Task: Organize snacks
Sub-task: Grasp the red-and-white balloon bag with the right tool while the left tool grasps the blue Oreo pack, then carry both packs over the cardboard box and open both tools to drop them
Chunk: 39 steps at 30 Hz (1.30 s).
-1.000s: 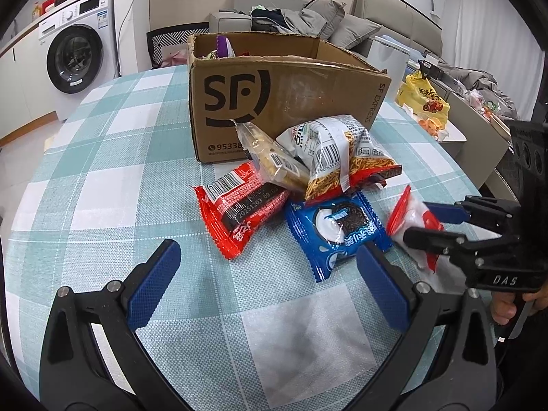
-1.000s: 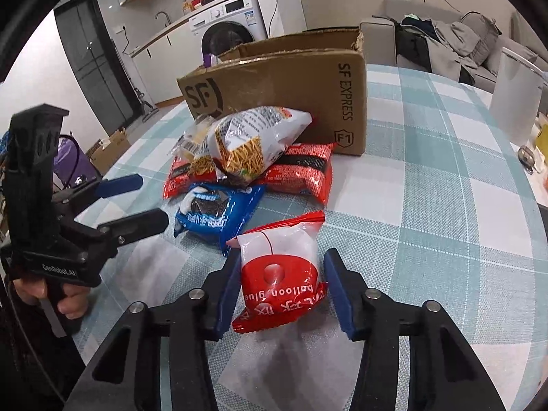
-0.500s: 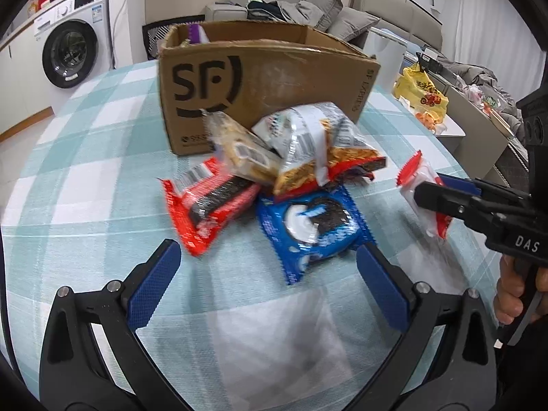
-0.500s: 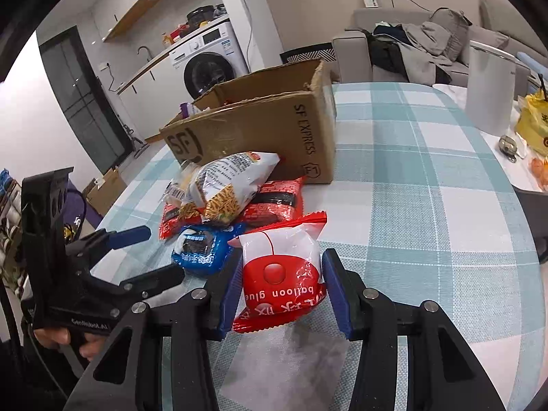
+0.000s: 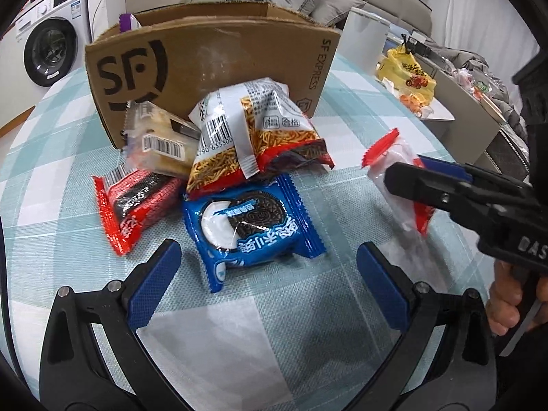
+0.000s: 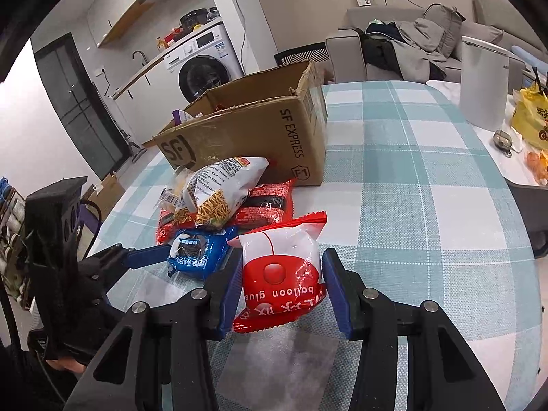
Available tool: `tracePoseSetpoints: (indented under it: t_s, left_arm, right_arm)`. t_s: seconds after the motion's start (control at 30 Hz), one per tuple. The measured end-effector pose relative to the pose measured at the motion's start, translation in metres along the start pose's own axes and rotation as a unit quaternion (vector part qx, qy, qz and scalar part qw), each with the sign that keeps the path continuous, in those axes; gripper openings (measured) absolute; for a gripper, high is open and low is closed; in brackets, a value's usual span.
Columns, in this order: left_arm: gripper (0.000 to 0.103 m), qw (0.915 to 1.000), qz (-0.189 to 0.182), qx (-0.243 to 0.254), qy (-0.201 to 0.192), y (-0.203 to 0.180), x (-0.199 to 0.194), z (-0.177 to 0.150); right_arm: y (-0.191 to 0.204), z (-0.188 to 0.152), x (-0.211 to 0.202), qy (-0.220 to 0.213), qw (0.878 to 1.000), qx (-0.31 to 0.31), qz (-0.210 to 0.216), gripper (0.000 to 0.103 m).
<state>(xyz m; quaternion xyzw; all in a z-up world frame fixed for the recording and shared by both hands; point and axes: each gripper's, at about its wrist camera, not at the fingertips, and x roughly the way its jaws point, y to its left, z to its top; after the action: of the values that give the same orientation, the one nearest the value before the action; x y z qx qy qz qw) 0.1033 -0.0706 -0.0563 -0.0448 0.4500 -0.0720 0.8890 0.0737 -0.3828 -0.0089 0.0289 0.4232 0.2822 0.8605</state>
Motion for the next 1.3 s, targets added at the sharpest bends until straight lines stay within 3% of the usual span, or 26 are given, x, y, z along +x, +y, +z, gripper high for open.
tracePoseSetpoints:
  t_s: [0.27,0.43,0.5,0.63,1.3]
  left_arm:
    - [0.098,0.9997,0.024,0.009,0.004,-0.006,0.016,0.010]
    - [0.074,0.9991,0.040,0.011,-0.008,-0.007,0.017,0.014]
    - [0.058,0.9993,0.034,0.011,-0.013,-0.003,0.014,0.014]
    - [0.048,0.9996,0.018,0.015,-0.017,0.002,0.009,0.011]
    - [0.045,0.9976,-0.040,0.033,-0.047,0.010,-0.035,-0.004]
  right_arm:
    - [-0.002,0.000,-0.001,0.002,1.000,0.002,-0.004,0.047]
    - [-0.001,0.000,0.000,0.005,1.000,0.000,-0.006,0.047]
    - [0.000,0.000,-0.001,0.005,1.000,-0.002,-0.006,0.047]
    - [0.000,0.001,-0.002,0.002,1.000,-0.002,-0.005,0.047]
    - [0.005,0.003,-0.011,-0.019,1.000,-0.007,0.000,0.047]
